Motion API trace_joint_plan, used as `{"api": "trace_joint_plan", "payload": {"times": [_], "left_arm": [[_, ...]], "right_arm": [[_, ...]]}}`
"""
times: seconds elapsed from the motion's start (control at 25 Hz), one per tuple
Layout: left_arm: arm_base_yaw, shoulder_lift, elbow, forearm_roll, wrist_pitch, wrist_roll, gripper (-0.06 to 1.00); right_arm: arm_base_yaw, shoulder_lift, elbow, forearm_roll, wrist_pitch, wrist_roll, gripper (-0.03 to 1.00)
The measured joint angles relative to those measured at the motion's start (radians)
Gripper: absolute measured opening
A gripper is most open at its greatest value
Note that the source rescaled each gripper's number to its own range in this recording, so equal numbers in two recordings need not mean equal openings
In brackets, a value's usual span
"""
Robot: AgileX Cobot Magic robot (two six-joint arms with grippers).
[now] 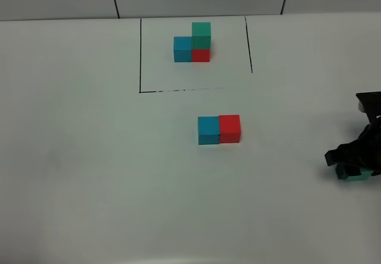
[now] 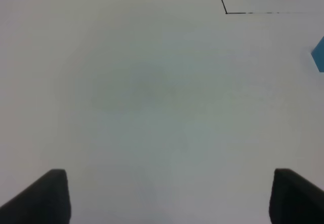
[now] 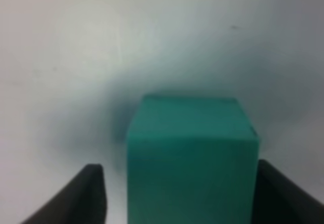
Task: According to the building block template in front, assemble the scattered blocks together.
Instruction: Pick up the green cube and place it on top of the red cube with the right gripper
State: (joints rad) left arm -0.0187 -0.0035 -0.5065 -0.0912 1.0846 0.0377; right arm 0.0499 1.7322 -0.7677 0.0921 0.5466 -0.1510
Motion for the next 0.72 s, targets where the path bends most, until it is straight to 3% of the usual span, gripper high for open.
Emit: {"api": "trace_joint_plan", "payload": {"times": [0.08, 0.32, 0.48, 0.72], "left_arm": [[0.000, 0.000, 0.000, 0.000, 0.000, 0.000, 0.89], [0.000, 0.000, 0.000, 0.000, 0.000, 0.000, 0.89], [0.000, 0.000, 0.000, 0.000, 0.000, 0.000, 0.89], [0.000, 0.000, 0.000, 0.000, 0.000, 0.000, 0.89]], "right_arm": [[0.000, 0.000, 0.000, 0.000, 0.001, 0.000, 0.00], [0.023, -0.036, -0.026, -0.059, 0.022, -0.052, 0.01], [0.112, -0.062, -0.101, -0.166, 0.107, -0.254, 0.01], [0.275, -0.016, -0.352, -0.189, 0.327, -0.606, 0.01]]}}
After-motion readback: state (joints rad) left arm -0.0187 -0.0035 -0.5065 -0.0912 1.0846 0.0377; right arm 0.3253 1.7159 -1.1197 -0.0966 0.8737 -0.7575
